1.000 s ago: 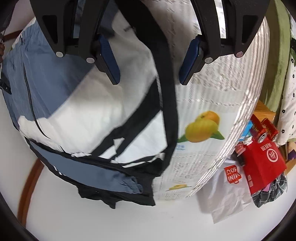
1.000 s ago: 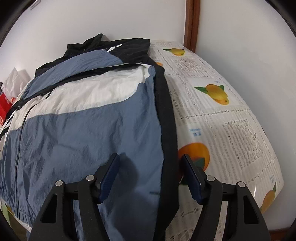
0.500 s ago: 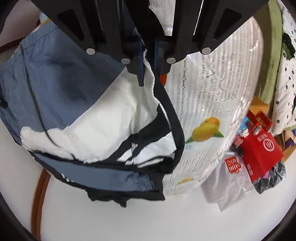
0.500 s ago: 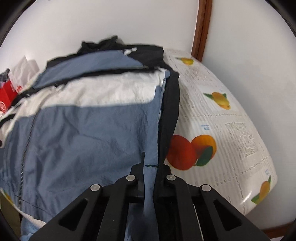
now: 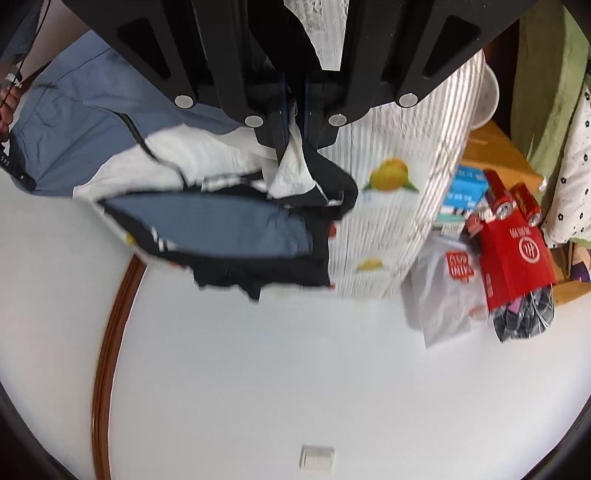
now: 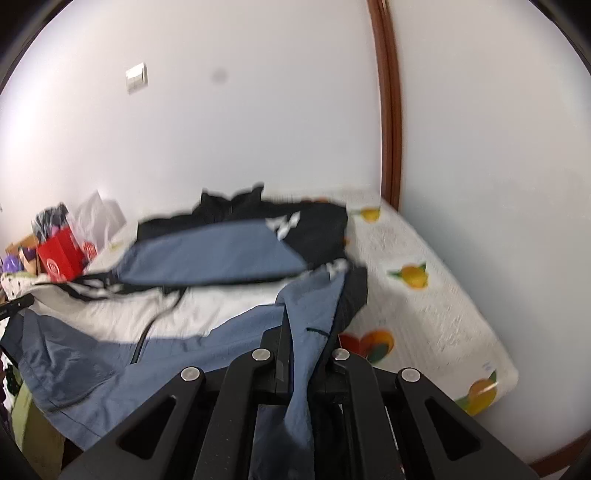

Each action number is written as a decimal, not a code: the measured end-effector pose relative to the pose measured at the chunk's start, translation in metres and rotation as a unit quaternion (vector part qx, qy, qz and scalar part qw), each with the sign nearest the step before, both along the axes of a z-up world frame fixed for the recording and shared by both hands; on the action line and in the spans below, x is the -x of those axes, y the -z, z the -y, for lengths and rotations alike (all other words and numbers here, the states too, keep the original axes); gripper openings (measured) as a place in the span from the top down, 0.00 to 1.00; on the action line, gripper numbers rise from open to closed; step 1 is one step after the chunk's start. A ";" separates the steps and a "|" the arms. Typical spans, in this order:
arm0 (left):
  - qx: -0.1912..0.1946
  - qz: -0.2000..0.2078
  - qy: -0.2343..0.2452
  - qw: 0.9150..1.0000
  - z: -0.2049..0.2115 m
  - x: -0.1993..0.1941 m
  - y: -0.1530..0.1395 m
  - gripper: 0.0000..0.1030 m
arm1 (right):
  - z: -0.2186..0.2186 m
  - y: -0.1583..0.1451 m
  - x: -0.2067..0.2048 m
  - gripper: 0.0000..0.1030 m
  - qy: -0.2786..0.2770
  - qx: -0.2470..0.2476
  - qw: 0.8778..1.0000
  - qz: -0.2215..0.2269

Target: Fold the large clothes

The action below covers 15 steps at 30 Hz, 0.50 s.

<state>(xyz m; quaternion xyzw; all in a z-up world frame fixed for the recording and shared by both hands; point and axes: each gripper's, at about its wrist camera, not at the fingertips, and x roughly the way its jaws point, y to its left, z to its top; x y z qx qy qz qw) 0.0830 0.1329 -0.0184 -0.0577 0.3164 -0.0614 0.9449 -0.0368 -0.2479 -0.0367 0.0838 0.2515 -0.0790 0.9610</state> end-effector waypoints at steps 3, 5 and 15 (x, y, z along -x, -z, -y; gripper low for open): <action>0.015 0.018 -0.002 1.000 -0.004 -0.009 -0.011 0.94 | 0.006 -0.016 -0.005 0.96 0.005 -0.011 1.000 0.017; 0.022 0.026 -0.002 0.999 -0.004 -0.016 -0.016 0.94 | 0.009 -0.023 -0.012 0.96 0.007 -0.017 1.000 0.023; 0.036 0.036 -0.025 0.998 -0.003 -0.085 -0.031 0.94 | 0.016 -0.051 -0.084 0.96 0.019 -0.039 0.998 0.040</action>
